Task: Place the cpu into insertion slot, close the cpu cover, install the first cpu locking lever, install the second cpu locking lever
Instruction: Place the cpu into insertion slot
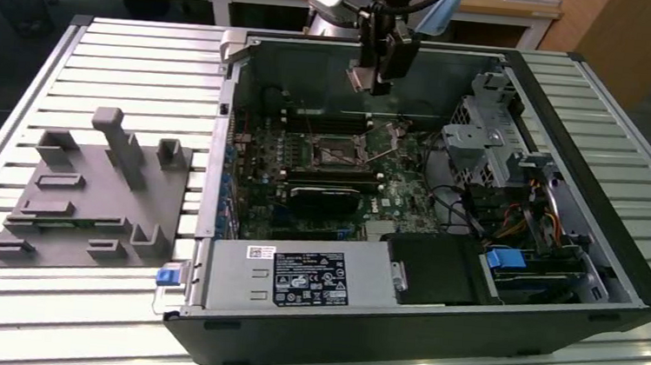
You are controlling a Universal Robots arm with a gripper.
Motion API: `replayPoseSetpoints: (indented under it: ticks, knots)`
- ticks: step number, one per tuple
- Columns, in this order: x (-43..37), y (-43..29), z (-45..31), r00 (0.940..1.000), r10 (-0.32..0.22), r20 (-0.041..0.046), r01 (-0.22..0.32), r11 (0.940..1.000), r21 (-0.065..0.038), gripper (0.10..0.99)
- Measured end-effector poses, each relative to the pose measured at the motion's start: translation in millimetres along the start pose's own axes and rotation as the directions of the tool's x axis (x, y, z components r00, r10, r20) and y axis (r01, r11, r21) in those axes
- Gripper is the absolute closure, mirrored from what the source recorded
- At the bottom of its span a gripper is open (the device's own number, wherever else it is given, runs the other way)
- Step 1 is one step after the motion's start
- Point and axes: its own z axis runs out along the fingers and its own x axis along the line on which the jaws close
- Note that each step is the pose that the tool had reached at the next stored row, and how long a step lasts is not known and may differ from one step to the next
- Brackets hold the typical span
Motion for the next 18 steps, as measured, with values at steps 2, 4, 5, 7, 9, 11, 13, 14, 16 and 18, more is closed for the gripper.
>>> replayPoseSetpoints:
  ticks: [2,4,5,7,9,11,13,14,16,18]
  knots:
    - [0.0,0.0,0.4,0.9994,0.033,0.0029,-0.033,0.9995,-0.001,0.545]
    - [0.0,-0.1,0.7,0.9982,0.060,0.0052,-0.060,0.9982,-0.001,0.545]
    - [0.0,-0.1,0.9,0.9973,0.073,0.0062,-0.073,0.9974,-0.002,0.545]
    - [0.0,-0.1,1.4,0.9954,0.096,0.0082,-0.095,0.9954,-0.002,0.545]
    - [0.0,-0.1,1.9,0.9942,0.108,0.0093,-0.108,0.9942,-0.002,0.545]
    - [0.0,-0.2,2.5,0.9934,0.114,0.0099,-0.114,0.9935,-0.002,0.545]
    - [0.0,-0.3,3.5,0.9930,0.118,0.0100,-0.118,0.9930,-0.002,0.545]
    - [-0.1,-0.4,4.0,0.9929,0.118,0.0102,-0.118,0.9930,-0.001,0.545]
    - [-0.1,-0.5,5.0,0.9929,0.119,0.0101,-0.119,0.9929,0.000,0.545]
    - [-0.1,-0.5,5.9,0.9929,0.119,0.0101,-0.119,0.9929,0.000,0.545]
